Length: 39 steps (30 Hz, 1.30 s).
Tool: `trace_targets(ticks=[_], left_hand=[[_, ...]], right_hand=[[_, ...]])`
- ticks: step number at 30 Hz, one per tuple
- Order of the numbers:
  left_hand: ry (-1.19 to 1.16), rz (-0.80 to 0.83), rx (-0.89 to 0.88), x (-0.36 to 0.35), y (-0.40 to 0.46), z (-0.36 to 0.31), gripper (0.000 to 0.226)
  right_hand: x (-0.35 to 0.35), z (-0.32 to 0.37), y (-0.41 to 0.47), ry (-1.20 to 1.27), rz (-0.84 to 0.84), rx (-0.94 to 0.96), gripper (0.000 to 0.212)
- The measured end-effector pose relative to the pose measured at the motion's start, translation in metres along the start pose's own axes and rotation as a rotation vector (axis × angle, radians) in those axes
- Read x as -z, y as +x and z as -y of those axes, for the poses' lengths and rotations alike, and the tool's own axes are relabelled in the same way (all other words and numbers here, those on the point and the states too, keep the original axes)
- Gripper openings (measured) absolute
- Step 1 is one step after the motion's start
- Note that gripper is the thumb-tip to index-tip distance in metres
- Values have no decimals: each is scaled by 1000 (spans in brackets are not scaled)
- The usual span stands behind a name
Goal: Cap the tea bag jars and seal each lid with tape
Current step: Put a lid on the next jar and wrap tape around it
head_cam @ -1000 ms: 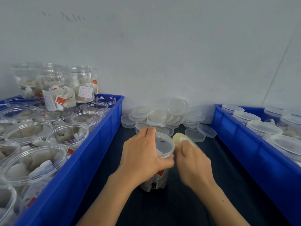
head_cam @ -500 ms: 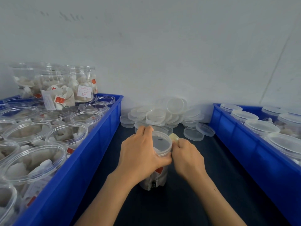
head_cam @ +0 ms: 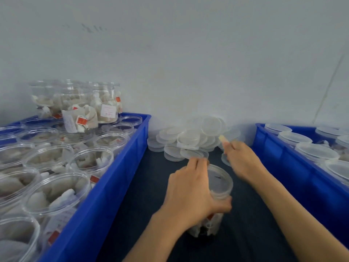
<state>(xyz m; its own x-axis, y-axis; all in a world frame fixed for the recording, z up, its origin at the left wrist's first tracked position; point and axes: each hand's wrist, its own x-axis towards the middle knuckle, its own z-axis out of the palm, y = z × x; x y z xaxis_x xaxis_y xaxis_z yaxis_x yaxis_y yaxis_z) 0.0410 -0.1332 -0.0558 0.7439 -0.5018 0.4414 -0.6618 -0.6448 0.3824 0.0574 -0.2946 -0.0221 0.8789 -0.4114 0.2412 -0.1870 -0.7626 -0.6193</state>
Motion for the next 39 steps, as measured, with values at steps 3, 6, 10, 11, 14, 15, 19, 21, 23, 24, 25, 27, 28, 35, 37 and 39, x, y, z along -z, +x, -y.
trace_targets(ticks=[3, 6, 10, 11, 14, 15, 19, 21, 23, 24, 25, 27, 28, 35, 37, 39], left_hand=[[23, -27, -12, -3, -1, 2, 90], [30, -33, -19, -3, -1, 0, 90], [46, -13, -1, -1, 0, 0, 88], [49, -7, -2, -2, 0, 0, 87], [47, -14, -1, -3, 0, 1, 86], [44, -18, -2, -4, 0, 2, 85], [22, -31, -16, -5, -1, 4, 86], [-7, -34, -12, -5, -1, 5, 88], [-77, -24, 17, -3, -2, 9, 89], [-130, -18, 42, -1, -2, 13, 90], [-192, -10, 69, 1, -1, 17, 91], [-354, 1, 124, 5, 0, 26, 96], [-445, -6, 152, 6, 1, 30, 100], [-973, -110, 357, -3, 3, 44, 130], [-1031, -137, 391, -7, 4, 43, 129], [-1079, -147, 412, -11, 5, 42, 124]], right_hand=[[-10, -8, -10, 55, 61, -17, 35], [-18, -23, -24, 190, 6, -39, 44], [-22, -31, -37, 217, -39, -6, 52], [-23, -32, -40, 213, -39, 0, 51], [-28, -40, -43, 195, -60, 13, 53], [-29, -42, -42, 162, -81, 2, 56], [-31, -47, -37, -83, -193, -25, 58], [-35, -51, -38, -232, -165, 14, 45], [-45, -57, -41, -356, -133, 130, 27], [-51, -60, -43, -366, -112, 180, 25], [-57, -62, -45, -365, -67, 201, 26], [-66, -64, -49, -417, 11, 186, 27], [-68, -65, -50, -453, 26, 176, 27], [-38, -44, -52, 418, -99, 163, 31], [-34, -30, -59, 791, 155, 190, 44], [-38, -21, -66, 934, 333, 218, 51]])
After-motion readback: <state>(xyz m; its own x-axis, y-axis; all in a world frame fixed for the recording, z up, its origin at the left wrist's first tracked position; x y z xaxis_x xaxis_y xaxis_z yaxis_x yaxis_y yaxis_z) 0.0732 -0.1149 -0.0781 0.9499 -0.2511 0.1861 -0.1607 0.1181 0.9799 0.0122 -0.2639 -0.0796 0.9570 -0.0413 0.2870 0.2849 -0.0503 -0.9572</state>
